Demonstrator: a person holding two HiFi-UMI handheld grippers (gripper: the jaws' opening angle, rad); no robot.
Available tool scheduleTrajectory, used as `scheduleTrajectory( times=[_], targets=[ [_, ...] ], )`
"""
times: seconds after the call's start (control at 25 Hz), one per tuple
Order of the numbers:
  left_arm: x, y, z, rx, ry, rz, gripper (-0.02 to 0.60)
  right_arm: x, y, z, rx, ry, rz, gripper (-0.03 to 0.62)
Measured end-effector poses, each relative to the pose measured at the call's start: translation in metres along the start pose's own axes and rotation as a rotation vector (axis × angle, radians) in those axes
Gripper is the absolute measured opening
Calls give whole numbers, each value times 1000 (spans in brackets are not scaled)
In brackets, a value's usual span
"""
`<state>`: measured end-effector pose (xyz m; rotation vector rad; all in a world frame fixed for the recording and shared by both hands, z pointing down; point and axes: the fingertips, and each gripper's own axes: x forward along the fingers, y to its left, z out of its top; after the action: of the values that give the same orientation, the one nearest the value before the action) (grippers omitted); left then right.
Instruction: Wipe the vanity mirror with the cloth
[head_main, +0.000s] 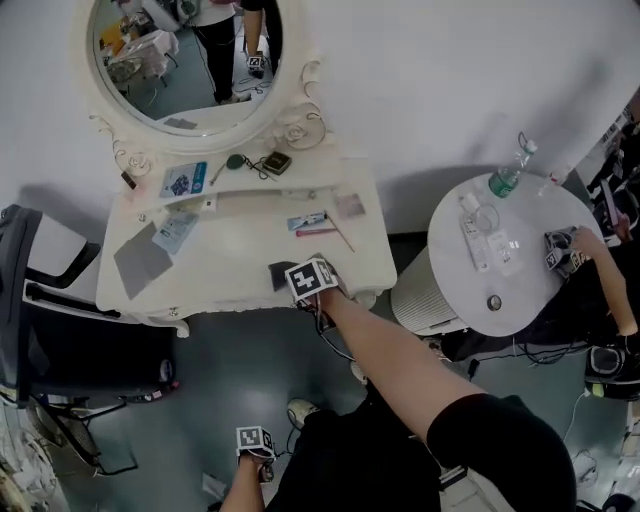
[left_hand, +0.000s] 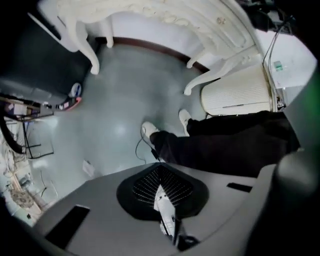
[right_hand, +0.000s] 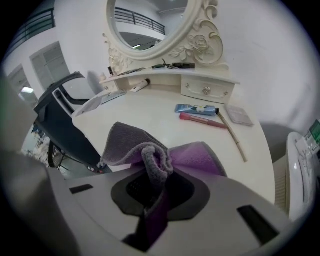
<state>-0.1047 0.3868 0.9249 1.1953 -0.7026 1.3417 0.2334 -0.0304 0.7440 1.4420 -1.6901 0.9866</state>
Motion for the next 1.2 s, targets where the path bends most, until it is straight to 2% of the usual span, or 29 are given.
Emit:
scheduleTrajectory(
  times=[0.08, 0.2, 0.28, 0.32, 0.4, 0.44, 0.48, 0.56, 0.6, 0.64, 0.72, 0.76, 0.84, 0.92, 1.0, 1.08, 1.2],
  targets=[
    [-25, 10, 35, -22, -48, 17, 2, -1, 5, -7, -66, 11, 28, 48],
    [-50, 9, 63, -182, -117, 39, 2, -7, 3, -17, -60, 10, 148, 48],
    [-47, -26, 69, -256, -140, -8, 2, -9, -7, -23, -30, 2, 227, 48],
    [-40, -53, 67, -264, -133, -48, 2, -9, -13, -25, -31, -8, 258, 48],
    [-14, -120, 52, -221, -79, -128, 2, -8, -18, -26, -67, -32, 303, 48],
    [1, -152, 41, -181, -49, -147, 2, -8, -20, -26, -87, -38, 316, 48],
    [11, -176, 33, -142, -39, -135, 2, -8, -21, -27, -101, -35, 322, 48],
    [10, -191, 30, -104, -106, -47, 2, -11, -17, -30, -127, -12, 345, 48],
    [5, -188, 33, -107, -155, -23, 2, -12, -9, -28, -144, -13, 380, 48],
    [0, -185, 38, -124, -195, -29, 2, -12, -1, -22, -155, -20, 427, 48],
    [-5, -186, 43, -214, -239, -112, 2, -13, 2, -14, -140, 2, 485, 48],
    [-1, -190, 39, -294, -245, -170, 2, -12, -2, -14, -126, 21, 488, 48],
    [10, -197, 23, -470, -237, -278, 2, -10, -5, -20, -129, 44, 476, 48],
    [21, -204, 15, -567, -209, -328, 2, -9, -5, -20, -155, 42, 477, 48],
    [27, -208, 15, -567, -189, -321, 2, -6, -9, -18, -168, 42, 481, 48],
    [27, -213, 19, -520, -184, -299, 2, -4, -19, -19, -179, 56, 469, 48],
    [16, -228, 29, -481, -219, -277, 2, -6, -22, -16, -237, 48, 458, 48]
  ],
)
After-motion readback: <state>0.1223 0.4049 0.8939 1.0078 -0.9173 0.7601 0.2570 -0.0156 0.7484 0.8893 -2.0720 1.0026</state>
